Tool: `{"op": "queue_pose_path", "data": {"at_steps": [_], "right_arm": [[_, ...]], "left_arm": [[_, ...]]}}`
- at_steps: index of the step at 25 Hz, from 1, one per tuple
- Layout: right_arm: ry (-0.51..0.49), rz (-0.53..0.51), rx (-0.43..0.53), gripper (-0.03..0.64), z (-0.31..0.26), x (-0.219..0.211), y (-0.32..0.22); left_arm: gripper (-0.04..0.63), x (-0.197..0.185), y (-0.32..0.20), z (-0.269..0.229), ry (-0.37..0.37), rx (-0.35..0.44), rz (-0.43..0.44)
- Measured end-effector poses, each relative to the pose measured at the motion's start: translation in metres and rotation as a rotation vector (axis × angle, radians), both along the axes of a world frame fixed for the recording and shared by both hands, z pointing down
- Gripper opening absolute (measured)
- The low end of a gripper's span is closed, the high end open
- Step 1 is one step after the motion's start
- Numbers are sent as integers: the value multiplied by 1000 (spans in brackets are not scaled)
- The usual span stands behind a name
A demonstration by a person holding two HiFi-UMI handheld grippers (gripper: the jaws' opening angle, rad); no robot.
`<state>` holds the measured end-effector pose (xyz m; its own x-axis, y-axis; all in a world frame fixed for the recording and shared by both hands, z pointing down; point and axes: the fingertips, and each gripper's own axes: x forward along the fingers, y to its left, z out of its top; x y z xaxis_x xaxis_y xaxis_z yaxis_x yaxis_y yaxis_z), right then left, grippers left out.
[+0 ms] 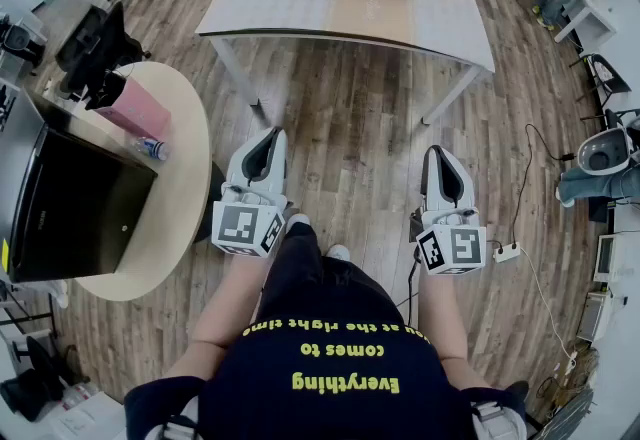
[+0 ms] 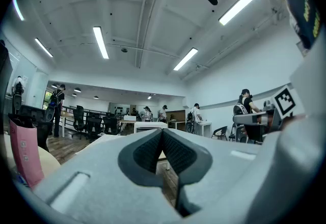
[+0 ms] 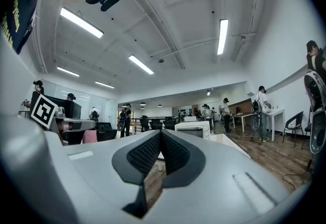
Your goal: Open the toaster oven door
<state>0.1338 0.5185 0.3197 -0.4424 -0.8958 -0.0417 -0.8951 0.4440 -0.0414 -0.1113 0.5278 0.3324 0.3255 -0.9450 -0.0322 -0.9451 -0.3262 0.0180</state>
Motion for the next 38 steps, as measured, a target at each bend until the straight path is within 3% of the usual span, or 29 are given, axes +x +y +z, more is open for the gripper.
{"op": "queue_pose_path", "data": {"at_steps": [13,18,23,28,38], "right_arm": [[-26,-16,-8,11,3,12,1],[-21,-49,-34,95,5,16,-4],[-37,-47,-54,146,9,24,-16],[-34,-60,-69,179,12,18,-33],[-24,-48,-93,210,23,2,-115]], "left_arm": [[0,17,-3,2,6,-5,-11],[75,35,-8,5,-24,-16,15],[171,37,-17,7,51,-24,24],[256,33,-39,7,34,-41,3],[322,23,-126,20,18,-65,16]]}}
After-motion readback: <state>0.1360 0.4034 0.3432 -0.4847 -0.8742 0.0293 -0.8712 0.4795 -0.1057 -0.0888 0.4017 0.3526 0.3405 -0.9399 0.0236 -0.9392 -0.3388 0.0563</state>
